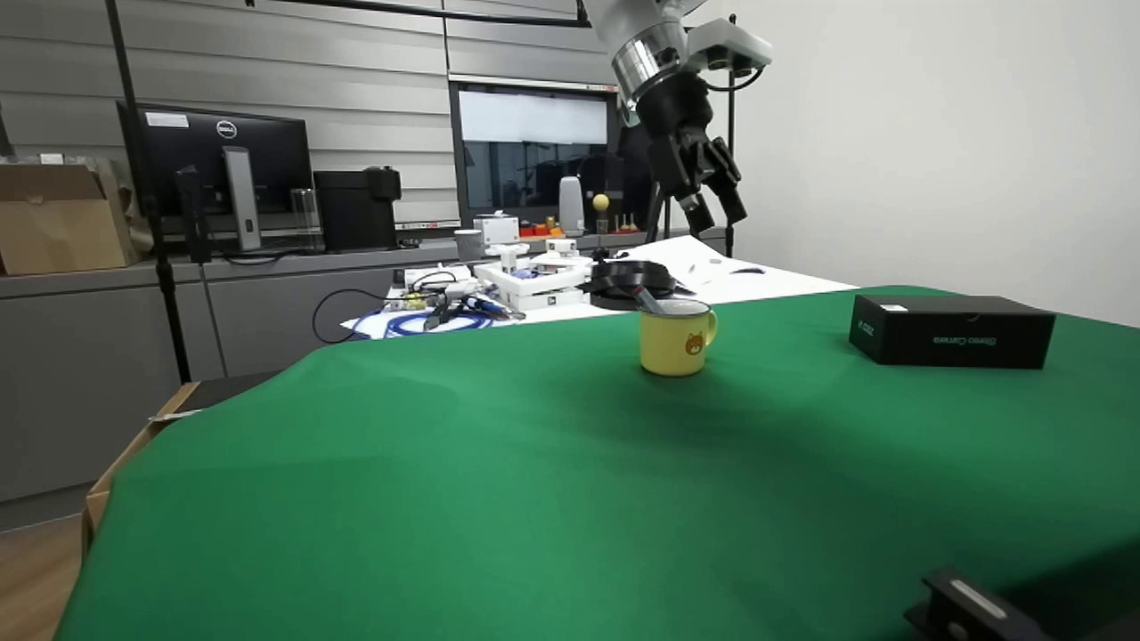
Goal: Take the marker out of the cup and place it on the table
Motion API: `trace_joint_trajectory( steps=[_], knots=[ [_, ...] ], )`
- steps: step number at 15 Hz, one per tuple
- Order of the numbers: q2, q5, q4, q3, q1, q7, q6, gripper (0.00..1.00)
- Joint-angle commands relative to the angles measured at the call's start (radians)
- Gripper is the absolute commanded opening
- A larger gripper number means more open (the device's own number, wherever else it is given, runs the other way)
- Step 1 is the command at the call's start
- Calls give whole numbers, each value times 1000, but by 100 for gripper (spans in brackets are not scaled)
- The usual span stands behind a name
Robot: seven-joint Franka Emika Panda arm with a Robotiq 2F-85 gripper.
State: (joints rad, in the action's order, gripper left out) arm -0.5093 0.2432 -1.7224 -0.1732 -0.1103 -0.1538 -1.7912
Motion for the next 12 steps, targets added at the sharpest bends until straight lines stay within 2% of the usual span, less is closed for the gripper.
trace_joint_trajectory(
  steps=[1, 2, 5, 12],
  knots=[
    [0, -10, 3, 22, -20, -7, 1, 100],
    [0, -10, 3, 22, -20, -7, 1, 100],
    [-63, 20, 100, 37, -36, -30, 65, 100],
    [-251, 119, 373, 65, -77, -169, 275, 100]
  ],
)
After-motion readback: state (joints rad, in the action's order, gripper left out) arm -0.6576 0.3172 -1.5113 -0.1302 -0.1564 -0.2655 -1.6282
